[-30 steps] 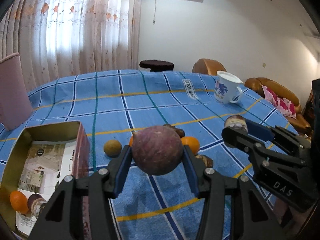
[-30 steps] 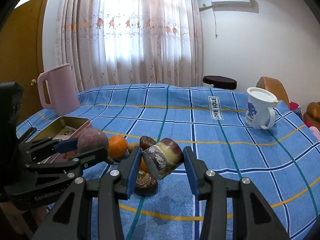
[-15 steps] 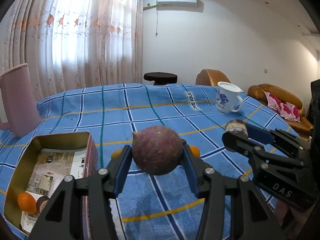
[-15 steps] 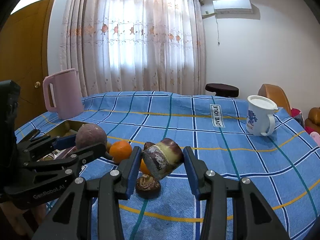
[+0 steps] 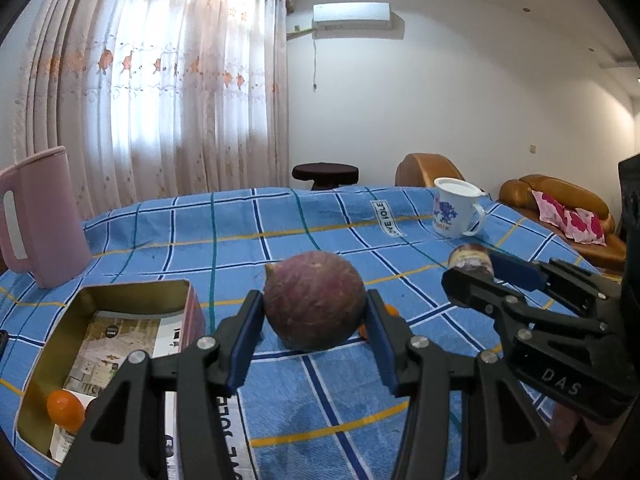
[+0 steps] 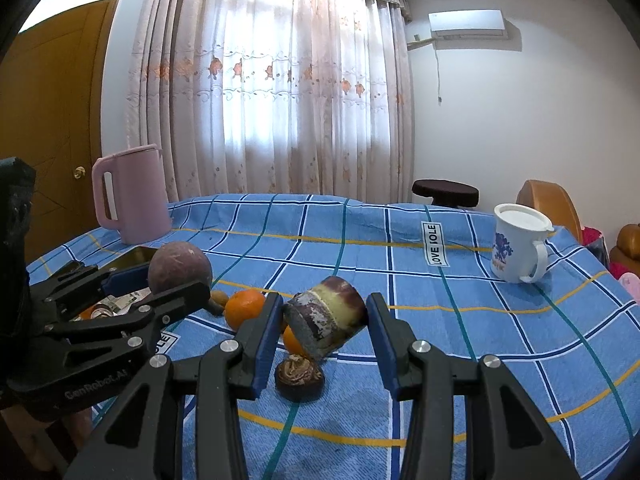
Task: Organize fruits
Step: 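Carry the purple fruit with the left gripper while the right gripper carries the snack roll to the tin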
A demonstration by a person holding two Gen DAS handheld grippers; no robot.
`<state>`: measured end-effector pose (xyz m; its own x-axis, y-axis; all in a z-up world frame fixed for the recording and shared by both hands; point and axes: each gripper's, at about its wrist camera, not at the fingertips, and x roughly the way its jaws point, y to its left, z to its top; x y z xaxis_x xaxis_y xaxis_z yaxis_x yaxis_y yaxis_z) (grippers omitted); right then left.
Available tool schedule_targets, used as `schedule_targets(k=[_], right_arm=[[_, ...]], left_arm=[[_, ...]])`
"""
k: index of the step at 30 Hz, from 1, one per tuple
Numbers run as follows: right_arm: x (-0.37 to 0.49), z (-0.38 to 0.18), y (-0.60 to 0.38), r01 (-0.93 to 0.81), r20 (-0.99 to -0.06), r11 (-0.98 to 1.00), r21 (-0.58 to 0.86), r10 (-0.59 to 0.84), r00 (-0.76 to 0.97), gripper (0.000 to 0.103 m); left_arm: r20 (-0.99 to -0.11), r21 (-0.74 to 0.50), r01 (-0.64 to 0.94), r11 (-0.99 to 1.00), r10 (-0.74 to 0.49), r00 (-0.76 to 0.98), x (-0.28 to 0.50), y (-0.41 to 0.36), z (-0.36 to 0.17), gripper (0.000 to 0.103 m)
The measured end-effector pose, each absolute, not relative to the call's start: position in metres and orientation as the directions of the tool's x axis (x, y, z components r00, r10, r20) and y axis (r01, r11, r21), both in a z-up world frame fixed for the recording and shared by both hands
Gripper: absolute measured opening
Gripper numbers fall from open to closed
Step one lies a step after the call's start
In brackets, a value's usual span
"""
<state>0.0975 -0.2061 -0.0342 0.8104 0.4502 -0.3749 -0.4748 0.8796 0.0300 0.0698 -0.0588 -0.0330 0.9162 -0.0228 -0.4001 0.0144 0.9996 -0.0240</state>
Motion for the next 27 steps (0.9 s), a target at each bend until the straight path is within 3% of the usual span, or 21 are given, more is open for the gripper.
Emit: schedule_targets(k=[8,27], right_arm=[[0.093,-0.033,-0.206,-0.477,-0.36,0.879,0.02,0.451,0.817,0.045],[0.094,-0.018,-0.152,-0.584,-0.373,0.812,0.005,0.543,0.752,0.045]], left_arm=[[-0.368,-0.018,0.009,1.0,-0.015,0.93,0.063,-0.059,-0.031,0.053],[-0.412,-0.079,-0.086,0.993,0.046,0.91,0.051,-0.003,-0.03,0.053]])
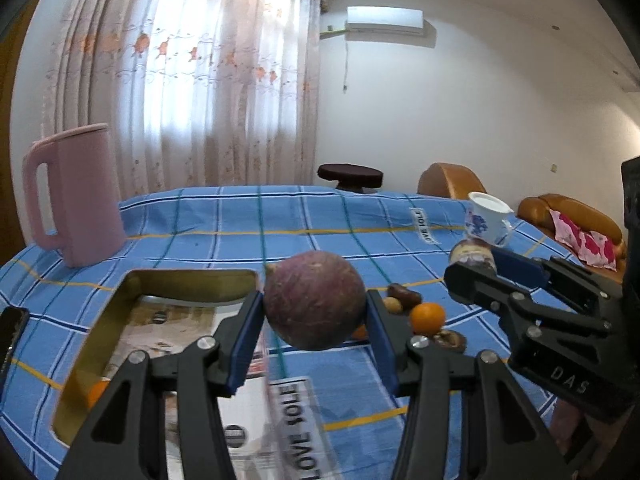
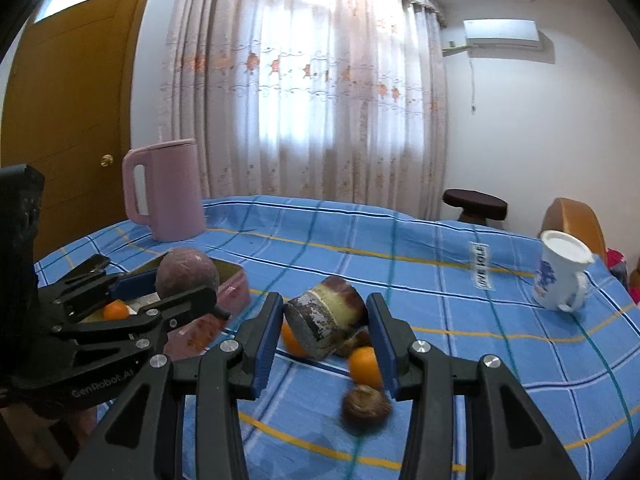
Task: Organize fruits
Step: 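Carry the purple fruit with the left gripper while the right gripper carries the snack roll to the tin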
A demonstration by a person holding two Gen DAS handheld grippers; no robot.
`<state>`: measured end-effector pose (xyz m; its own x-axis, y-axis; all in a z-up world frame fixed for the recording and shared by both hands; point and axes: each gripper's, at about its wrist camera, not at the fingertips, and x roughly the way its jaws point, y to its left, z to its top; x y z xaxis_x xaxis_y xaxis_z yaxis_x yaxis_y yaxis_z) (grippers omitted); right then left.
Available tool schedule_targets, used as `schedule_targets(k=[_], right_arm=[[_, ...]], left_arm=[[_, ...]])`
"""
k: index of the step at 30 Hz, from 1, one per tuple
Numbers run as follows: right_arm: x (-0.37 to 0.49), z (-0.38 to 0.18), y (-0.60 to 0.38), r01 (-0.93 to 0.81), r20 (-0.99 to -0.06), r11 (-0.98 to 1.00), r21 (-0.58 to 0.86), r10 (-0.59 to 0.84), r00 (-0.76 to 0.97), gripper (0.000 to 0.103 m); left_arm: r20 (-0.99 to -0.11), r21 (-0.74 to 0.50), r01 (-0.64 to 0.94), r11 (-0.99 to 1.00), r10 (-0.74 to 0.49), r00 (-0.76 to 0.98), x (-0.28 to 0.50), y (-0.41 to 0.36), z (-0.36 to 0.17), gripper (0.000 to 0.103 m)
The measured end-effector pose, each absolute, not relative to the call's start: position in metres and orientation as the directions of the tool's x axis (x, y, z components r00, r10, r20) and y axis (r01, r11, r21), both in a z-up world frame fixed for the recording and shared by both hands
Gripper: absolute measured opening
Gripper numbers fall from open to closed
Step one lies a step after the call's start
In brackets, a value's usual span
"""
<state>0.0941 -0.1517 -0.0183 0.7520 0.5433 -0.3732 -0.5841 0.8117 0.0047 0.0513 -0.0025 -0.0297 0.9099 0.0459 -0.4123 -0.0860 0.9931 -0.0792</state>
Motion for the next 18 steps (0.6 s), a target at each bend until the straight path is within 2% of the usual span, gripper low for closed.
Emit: schedule_targets(k=[18], right_arm=[[0.1,-0.025,-0.049,-0.755,-0.469,0.656,0.024,0.674,0.571,0.045]], left_arm=[[-0.522,-0.083,-0.28,0.957,0.197,0.83,0.041,0.095,-0.034,0.053]])
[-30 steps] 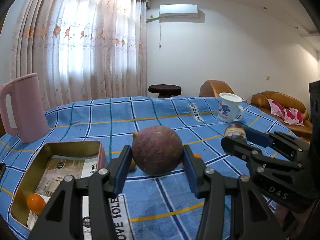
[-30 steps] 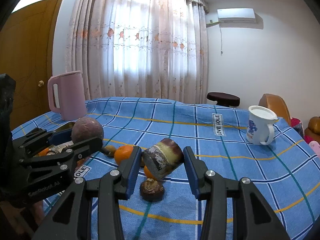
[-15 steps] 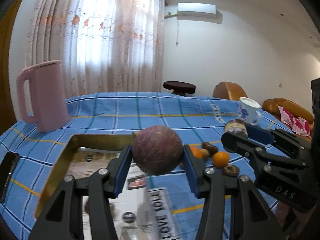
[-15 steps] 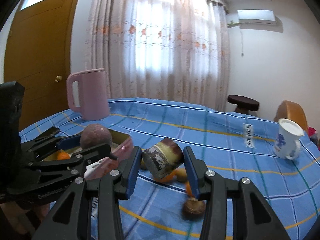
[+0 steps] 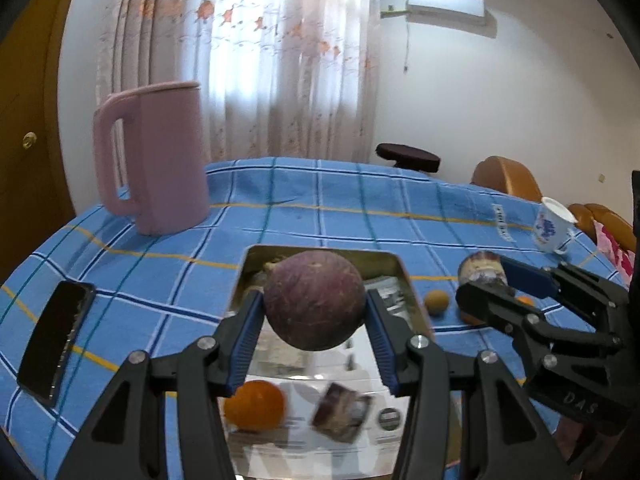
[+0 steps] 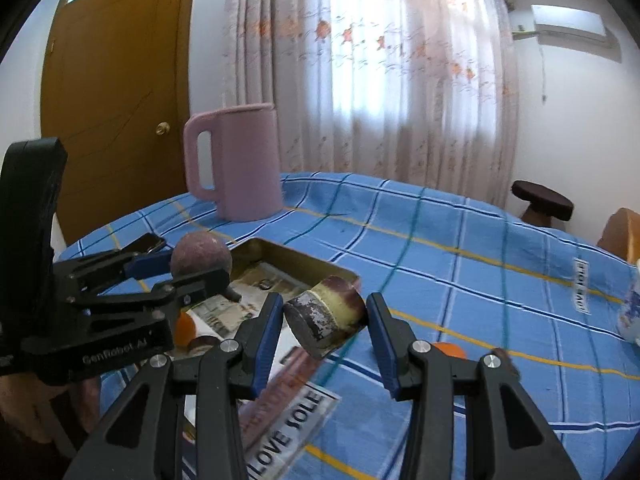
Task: Organize fruits
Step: 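Carry the purple fruit with the left gripper while the right gripper carries the snack roll to the tin, then open both grippers to drop the purple fruit and snack roll into the tin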
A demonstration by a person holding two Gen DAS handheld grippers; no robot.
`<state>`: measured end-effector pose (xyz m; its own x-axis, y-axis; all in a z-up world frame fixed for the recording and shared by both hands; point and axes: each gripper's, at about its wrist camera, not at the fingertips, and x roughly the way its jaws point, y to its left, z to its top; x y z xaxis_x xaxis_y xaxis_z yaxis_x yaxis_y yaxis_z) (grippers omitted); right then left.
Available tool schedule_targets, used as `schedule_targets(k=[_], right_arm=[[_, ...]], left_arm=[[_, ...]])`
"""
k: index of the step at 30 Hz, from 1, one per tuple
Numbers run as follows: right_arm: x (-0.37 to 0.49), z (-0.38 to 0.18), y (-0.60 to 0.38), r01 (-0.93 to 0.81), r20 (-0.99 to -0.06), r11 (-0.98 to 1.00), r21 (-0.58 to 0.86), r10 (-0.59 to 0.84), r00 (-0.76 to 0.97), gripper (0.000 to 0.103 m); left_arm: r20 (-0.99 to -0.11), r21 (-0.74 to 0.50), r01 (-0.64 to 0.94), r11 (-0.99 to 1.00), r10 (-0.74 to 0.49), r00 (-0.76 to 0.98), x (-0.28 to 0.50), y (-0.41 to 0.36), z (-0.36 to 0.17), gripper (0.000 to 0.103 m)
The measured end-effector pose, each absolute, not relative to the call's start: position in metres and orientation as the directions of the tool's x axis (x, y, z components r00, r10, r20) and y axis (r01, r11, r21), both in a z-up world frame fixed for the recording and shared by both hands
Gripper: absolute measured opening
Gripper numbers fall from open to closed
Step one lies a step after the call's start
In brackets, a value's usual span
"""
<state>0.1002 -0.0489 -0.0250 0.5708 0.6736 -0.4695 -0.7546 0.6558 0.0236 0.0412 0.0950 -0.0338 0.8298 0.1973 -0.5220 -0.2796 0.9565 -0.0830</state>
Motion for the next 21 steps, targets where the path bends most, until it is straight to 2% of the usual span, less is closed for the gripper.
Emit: schedule_targets(k=[15,21], right_arm=[[0.098,-0.051,-0.007,-0.803,-0.568,0.596,-0.002,0.66,0.491,0.045],[0.096,-0.051,-0.003,-0.807,-0.58,0.59,-0.03,0.647,0.494,0.046]], left_arm=[[-0.579,-0.071,-0.303,0.95,0.208,0.788,0.041,0.113,-0.052,0.053],[-0.599,-0.069,-0.301,0.951,0.202,0.775,0.045,0.113,-0.056,0.053]])
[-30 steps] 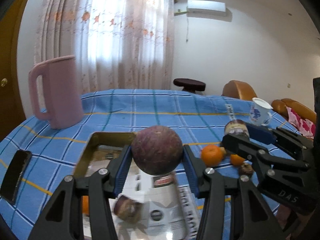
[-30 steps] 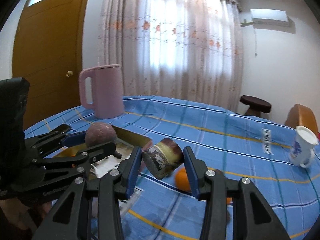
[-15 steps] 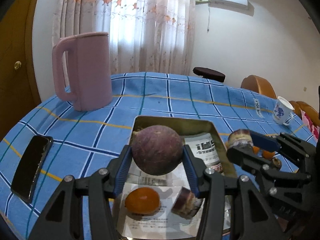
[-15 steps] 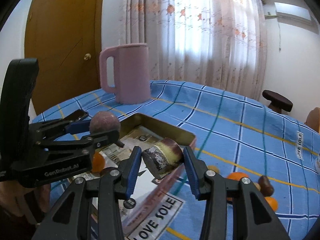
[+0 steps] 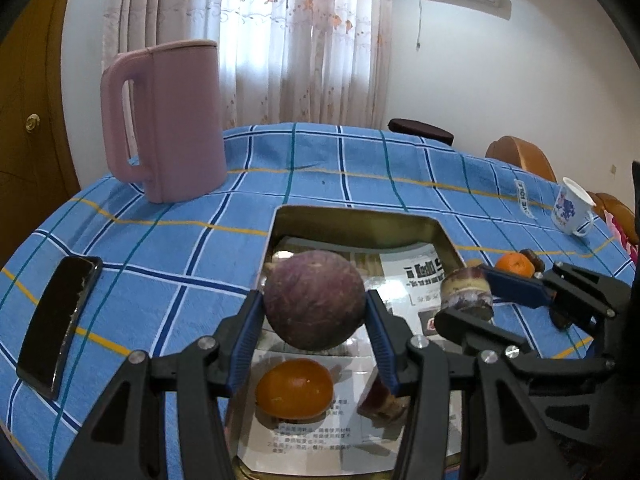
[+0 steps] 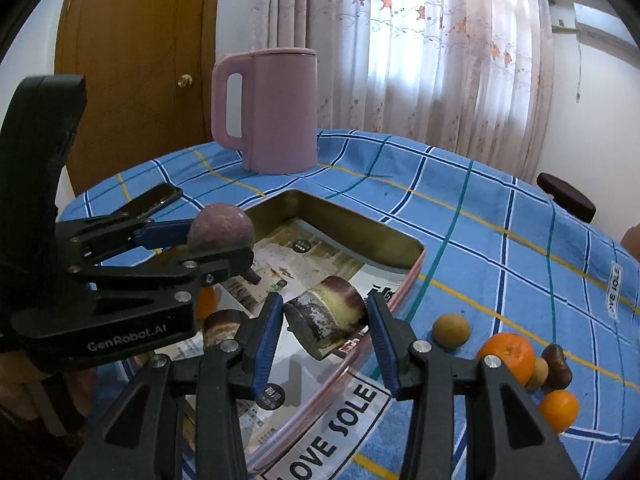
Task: Organize fruits
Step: 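Open both grippers to drop the purple fruit and snack roll into the tin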
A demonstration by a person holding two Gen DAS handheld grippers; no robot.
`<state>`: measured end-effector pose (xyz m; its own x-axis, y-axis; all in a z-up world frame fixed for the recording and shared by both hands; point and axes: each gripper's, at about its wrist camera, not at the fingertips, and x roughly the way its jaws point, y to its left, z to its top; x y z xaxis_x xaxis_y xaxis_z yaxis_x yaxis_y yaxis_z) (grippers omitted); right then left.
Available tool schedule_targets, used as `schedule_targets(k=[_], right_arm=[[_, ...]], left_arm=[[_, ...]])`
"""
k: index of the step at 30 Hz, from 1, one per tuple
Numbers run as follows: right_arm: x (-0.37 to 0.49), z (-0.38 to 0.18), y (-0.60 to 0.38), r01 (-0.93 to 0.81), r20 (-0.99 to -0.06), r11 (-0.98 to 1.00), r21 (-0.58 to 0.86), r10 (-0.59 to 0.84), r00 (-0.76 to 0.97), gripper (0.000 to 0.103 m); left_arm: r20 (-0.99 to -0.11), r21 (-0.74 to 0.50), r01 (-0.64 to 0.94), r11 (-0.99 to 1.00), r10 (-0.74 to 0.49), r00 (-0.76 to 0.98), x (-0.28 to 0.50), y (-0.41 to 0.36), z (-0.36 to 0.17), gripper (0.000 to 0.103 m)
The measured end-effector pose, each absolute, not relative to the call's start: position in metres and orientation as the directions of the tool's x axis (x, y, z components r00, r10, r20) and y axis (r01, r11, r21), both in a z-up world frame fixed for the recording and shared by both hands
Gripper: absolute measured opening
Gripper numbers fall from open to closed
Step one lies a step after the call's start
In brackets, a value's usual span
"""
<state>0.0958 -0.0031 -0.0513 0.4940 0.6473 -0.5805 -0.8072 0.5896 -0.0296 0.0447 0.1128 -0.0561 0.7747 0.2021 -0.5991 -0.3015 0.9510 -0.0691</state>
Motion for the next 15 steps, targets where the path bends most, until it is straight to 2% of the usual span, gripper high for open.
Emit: schedule_targets(k=[6,7,9,14,15], right_arm=[[0.092,-0.053,0.003,-0.828,-0.593,0.559,-0.036,0.655,0.468,0.047],[0.091,-0.053,0.003,-0.832,-0.592,0.553,-0.038,0.658,0.465,0.048],[0.088,-0.051,0.001,-0.829,-0.579,0.558,-0.049,0.66,0.479,0.059],[0.087,-0.046,-0.011,-0.809,-0.544,0.587,-0.039,0.667,0.51,0.063],[0.087,-0.045,-0.015,-0.8,-0.537,0.599,-0.04,0.662,0.523,0.063]], left_arm=[[-0.586,-0.048,-0.304,0.952,0.22,0.78,0.043,0.11,-0.053,0.056],[-0.582,-0.039,-0.308,0.95,0.229,0.78,0.042,0.109,-0.051,0.063],[-0.56,-0.036,-0.322,0.946,0.247,0.791,0.037,0.109,-0.047,0.076],[-0.515,-0.066,-0.311,0.948,0.234,0.824,0.028,0.108,-0.035,0.079],[-0.508,-0.074,-0.304,0.95,0.226,0.831,0.026,0.107,-0.033,0.082]])
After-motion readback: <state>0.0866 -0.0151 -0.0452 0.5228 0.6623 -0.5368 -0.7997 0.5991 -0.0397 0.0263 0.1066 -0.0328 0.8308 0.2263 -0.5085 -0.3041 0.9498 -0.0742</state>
